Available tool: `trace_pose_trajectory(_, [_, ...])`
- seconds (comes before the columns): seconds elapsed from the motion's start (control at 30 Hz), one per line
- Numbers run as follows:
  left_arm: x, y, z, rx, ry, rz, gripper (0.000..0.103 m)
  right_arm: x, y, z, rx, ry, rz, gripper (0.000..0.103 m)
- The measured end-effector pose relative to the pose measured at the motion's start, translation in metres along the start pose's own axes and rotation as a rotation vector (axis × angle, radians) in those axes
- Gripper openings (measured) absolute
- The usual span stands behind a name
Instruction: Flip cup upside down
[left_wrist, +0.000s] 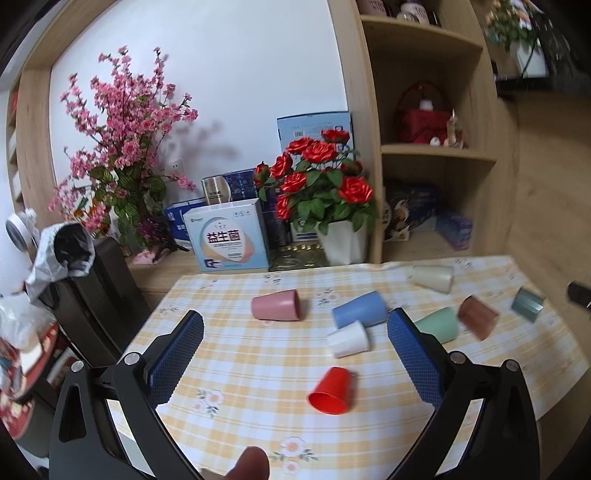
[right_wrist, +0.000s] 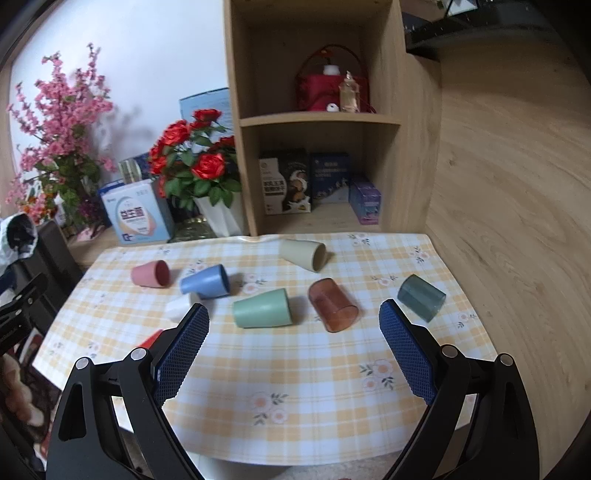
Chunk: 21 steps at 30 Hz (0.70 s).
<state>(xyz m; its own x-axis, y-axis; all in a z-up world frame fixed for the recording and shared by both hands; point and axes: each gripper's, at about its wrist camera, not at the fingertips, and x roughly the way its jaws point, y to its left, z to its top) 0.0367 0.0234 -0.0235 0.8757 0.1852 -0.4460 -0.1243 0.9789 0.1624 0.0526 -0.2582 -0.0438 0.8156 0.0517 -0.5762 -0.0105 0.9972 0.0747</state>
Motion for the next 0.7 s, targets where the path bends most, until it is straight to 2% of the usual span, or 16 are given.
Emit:
trace_pose_trajectory(0.1, [0.020,0.007,-0.004,-0.006,0.032,-0.086,0.097,0.021,-0.012,0.002,0.004,0.032,0.017,0.090])
trace_pose_trajectory(0.23, [0.039,0.023,-0.010,-0.082,0.014,-0.128,0.097,0.046,-0.016,0.002,-0.013,0.075,0.019,0.090])
trace_pose_trajectory(0.5, [0.074,0.036,-0.014,-0.060,0.030,-0.099,0.097,0.089,-0.010,-0.009,0.004,0.162,0.069,0.090])
trace_pose_trajectory(0.7, [0.100,0.042,-0.028,-0.067,0.099,-0.110,0.097,0.113,-0.007,-0.019,0.069,0.208,0.104,0.090])
